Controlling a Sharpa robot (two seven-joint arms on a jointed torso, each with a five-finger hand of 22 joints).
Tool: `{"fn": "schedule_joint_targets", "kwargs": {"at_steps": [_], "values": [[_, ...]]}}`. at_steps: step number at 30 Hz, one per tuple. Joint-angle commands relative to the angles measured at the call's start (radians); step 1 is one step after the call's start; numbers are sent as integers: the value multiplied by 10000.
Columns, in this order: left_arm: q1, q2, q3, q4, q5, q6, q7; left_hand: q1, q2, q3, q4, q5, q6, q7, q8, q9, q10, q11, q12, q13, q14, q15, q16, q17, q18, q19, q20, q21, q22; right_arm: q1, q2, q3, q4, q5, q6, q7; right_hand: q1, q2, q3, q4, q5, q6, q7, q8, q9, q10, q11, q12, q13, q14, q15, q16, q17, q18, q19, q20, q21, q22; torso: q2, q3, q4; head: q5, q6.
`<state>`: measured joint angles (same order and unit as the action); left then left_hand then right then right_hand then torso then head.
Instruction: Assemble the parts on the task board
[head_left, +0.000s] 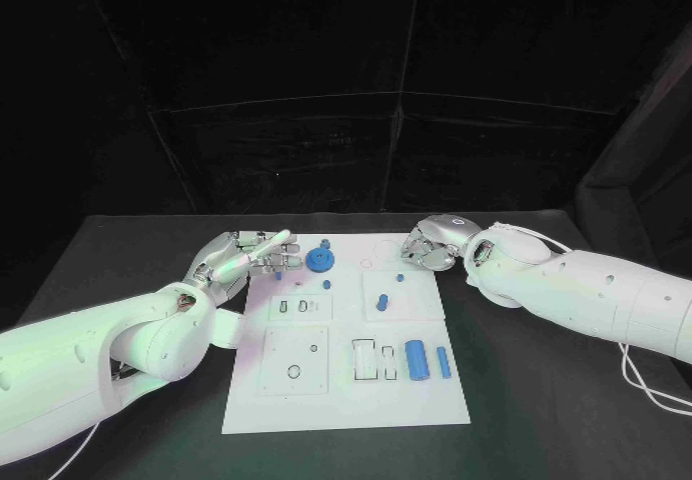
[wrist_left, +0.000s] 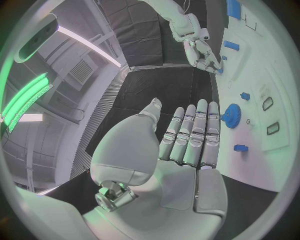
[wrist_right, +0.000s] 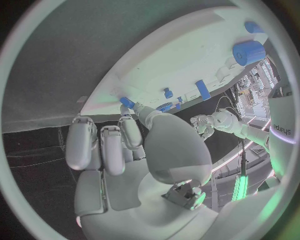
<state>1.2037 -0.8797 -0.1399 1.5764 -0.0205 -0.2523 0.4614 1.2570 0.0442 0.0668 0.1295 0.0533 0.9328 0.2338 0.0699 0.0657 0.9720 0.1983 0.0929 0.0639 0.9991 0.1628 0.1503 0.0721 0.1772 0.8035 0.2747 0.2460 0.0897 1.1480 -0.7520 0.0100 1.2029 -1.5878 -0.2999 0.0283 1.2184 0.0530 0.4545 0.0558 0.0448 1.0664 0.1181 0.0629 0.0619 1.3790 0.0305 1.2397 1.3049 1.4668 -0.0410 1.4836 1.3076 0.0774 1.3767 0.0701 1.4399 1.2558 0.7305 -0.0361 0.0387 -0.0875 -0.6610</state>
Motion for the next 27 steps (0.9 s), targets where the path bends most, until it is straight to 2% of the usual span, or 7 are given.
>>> {"fn": "schedule_joint_targets", "kwargs": {"at_steps": [1, 9, 27], "values": [[12, 0, 7, 14, -5, 97, -8, -5, 86, -8, -58, 45, 7, 246, -59, -12, 16, 58, -49, -9, 27, 0, -66, -16, 58, 63, -10, -51, -11, 2, -5, -7, 0, 48, -6, 69, 45, -6, 50, 120, 35, -101, -9, 4, 34, 4, 34, 52, 7, 699, 46, 21, 1040, -99, 18, 36, -48, 4, 2, 2, 1, -8, -9], [12, -3, 7, 14, -5, 98, -16, -5, 86, -8, -58, 45, 7, 246, -59, -12, 16, 58, -49, -9, 27, 0, -66, -16, 58, 63, -10, -51, -11, 3, 7, -7, -29, 71, 27, 25, 25, 96, 297, 350, 35, -149, -3, 4, 34, -8, 42, 59, 14, 702, 54, 32, 1065, -98, 17, 46, -51, 4, 2, -1, 6, -13, -20], [12, 4, 7, 12, -5, 84, -22, -28, 108, -15, -53, 47, -8, 255, -62, -14, -1, 67, -65, -10, 16, 8, -80, -19, 56, 60, -5, -60, -21, 3, 27, -7, -64, 83, -191, 48, 121, 29, 669, 473, 34, -260, 24, -7, 28, -24, 60, 72, 26, 705, 68, 42, 1091, -100, 20, 57, -51, 15, 1, 3, -7, -21, -21]]}}
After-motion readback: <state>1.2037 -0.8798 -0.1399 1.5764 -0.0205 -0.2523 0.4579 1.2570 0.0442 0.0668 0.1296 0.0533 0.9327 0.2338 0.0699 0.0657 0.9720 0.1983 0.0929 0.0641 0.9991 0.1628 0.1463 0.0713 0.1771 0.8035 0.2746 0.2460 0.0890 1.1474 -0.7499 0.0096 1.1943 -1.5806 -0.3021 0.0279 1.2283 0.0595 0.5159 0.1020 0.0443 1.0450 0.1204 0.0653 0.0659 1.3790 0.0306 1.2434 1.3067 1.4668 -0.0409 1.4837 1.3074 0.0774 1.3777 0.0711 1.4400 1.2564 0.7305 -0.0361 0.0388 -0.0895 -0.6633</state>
